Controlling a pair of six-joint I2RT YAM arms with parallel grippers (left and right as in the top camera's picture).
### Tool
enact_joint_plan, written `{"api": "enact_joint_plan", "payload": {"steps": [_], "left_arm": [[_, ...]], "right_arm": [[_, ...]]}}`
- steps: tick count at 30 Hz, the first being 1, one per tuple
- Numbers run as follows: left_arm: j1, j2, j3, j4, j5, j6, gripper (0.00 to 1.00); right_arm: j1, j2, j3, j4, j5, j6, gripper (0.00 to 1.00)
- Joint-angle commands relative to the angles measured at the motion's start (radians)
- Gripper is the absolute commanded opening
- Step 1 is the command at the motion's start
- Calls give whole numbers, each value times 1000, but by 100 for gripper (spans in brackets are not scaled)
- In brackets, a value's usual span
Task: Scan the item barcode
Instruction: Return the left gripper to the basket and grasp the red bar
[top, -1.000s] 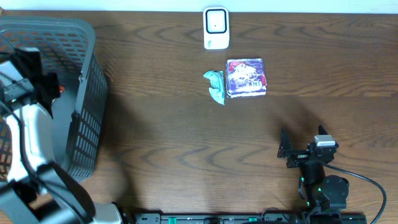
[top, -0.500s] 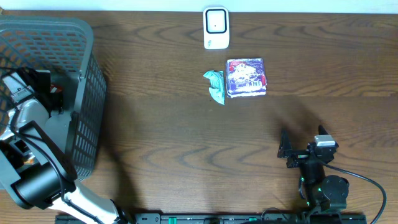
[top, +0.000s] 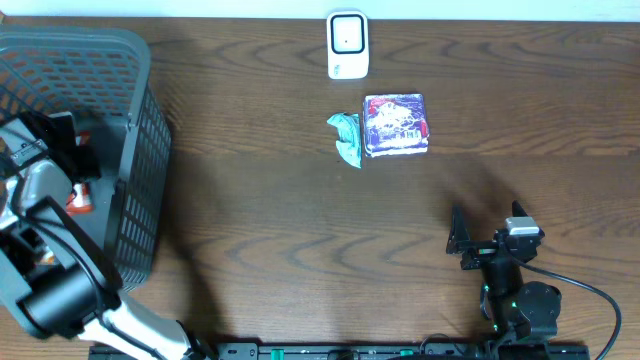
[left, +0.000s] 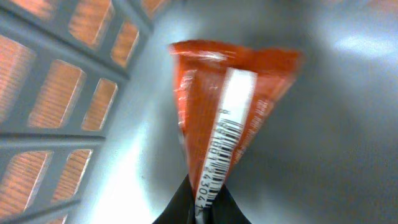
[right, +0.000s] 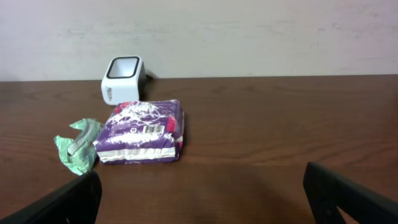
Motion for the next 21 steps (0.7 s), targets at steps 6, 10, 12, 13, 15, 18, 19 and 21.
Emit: {"api": "enact_joint_plan", "payload": {"steps": [6, 10, 12, 13, 15, 18, 19, 21], "left_arm": [[0, -626, 2, 73, 323, -229, 7], [-39, -873, 2, 165, 365, -438, 7], [-87, -892, 2, 202, 422, -506, 7], [-116, -892, 2, 220, 450, -542, 7], [-288, -850, 2, 274, 525, -732, 7], [-481, -770, 2, 278, 523, -761, 7], [-572, -717, 2, 277, 504, -762, 7], [-703, -619, 2, 281, 452, -762, 7]], "right_arm": [[-8, -5, -5, 1, 5, 3, 99], [-8, -5, -5, 1, 5, 3, 99], [-8, -5, -5, 1, 4, 3, 99], [-8, -5, -5, 1, 4, 3, 99], [-8, -5, -5, 1, 5, 3, 99], [-8, -5, -5, 1, 5, 3, 99], [-8, -5, -5, 1, 4, 3, 99], [-8, -5, -5, 1, 5, 3, 99]]}}
